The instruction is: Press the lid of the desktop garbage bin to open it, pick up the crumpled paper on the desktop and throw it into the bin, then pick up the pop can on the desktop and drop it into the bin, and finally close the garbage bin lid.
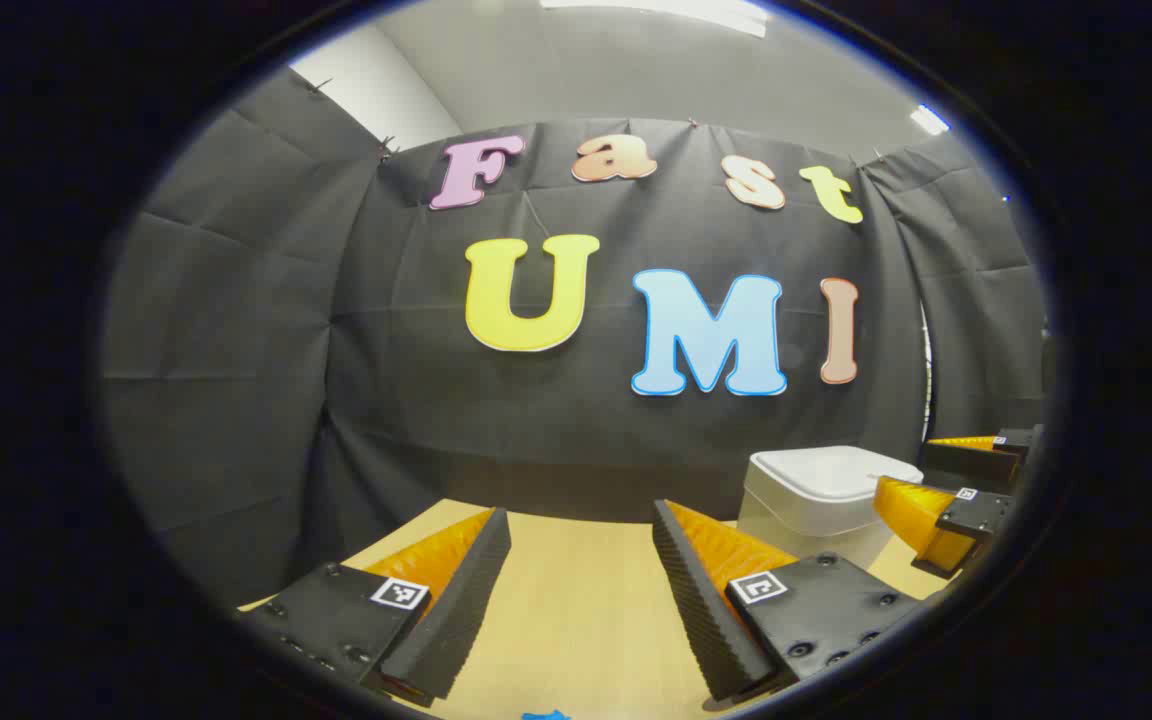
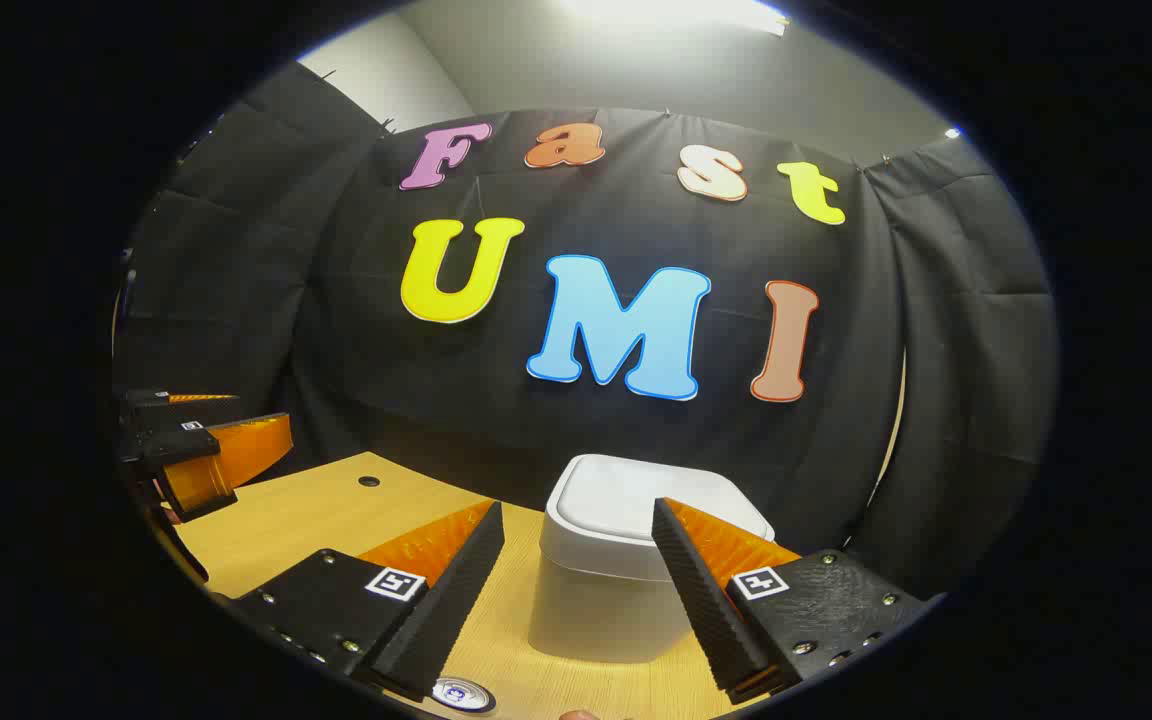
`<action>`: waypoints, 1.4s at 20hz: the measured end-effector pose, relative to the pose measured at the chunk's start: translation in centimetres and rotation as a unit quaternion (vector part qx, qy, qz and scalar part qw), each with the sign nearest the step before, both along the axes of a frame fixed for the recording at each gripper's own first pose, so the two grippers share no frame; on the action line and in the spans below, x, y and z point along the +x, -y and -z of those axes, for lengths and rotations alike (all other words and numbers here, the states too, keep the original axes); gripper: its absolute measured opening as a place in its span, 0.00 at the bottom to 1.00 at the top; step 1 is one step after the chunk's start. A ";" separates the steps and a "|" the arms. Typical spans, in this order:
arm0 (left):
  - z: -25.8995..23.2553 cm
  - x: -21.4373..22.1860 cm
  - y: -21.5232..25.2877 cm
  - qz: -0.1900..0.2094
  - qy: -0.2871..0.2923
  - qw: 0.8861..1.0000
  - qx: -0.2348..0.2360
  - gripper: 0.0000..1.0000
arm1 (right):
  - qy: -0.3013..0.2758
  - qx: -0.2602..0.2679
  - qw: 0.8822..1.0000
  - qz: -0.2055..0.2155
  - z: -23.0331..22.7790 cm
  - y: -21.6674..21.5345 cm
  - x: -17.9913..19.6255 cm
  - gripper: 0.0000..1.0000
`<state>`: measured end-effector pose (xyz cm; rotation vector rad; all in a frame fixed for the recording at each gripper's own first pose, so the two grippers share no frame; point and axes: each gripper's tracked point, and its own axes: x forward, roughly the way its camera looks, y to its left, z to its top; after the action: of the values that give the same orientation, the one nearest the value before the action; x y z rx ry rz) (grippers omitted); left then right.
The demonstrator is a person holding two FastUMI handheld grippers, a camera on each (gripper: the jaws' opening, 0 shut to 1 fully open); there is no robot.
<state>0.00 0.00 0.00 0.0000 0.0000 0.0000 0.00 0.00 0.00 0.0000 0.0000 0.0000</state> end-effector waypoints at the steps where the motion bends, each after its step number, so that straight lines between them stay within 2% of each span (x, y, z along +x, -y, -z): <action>1: 0.0 0.0 0.0 0.002 0.000 1.000 0.001 0.94 | -0.001 0.001 1.000 0.000 0.1 0.0 0.0 0.96; 17: 0.0 0.1 0.9 0.034 -0.001 0.999 0.005 0.96 | -0.011 -0.003 1.000 -0.007 0.6 -0.7 0.4 0.96; 18: 0.1 0.0 0.9 0.035 -0.002 0.999 0.004 0.94 | -0.011 -0.004 1.000 -0.004 0.6 -0.7 0.4 0.96; 20: 0.1 0.0 0.9 0.036 -0.005 0.999 0.005 0.94 | -0.015 -0.003 1.000 -0.002 0.8 -0.8 0.5 0.83; 21: 0.3 -0.1 1.0 0.039 -0.007 0.999 0.005 0.94 | -0.017 -0.003 1.000 -0.001 0.8 -0.8 0.6 0.73; 22: 0.3 -0.1 1.0 0.041 -0.009 0.999 0.006 0.94 | -0.018 -0.004 1.000 0.003 1.0 -0.7 0.5 0.71; 25: 0.5 0.0 1.3 0.049 -0.015 0.999 0.007 0.96 | -0.025 -0.010 1.000 0.014 1.2 -0.7 0.6 0.52; 26: 0.4 -0.1 1.3 0.051 -0.014 0.999 0.008 0.96 | -0.025 -0.010 1.000 0.014 1.3 -0.7 0.5 0.47; 28: 0.3 -0.1 1.4 0.055 -0.011 0.998 0.011 0.96 | -0.027 -0.007 0.999 0.018 1.3 -0.8 0.7 0.46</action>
<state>-0.12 -1.39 -0.27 0.0216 0.0225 -0.1110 0.66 0.75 -1.29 -0.0147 0.0546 -0.0362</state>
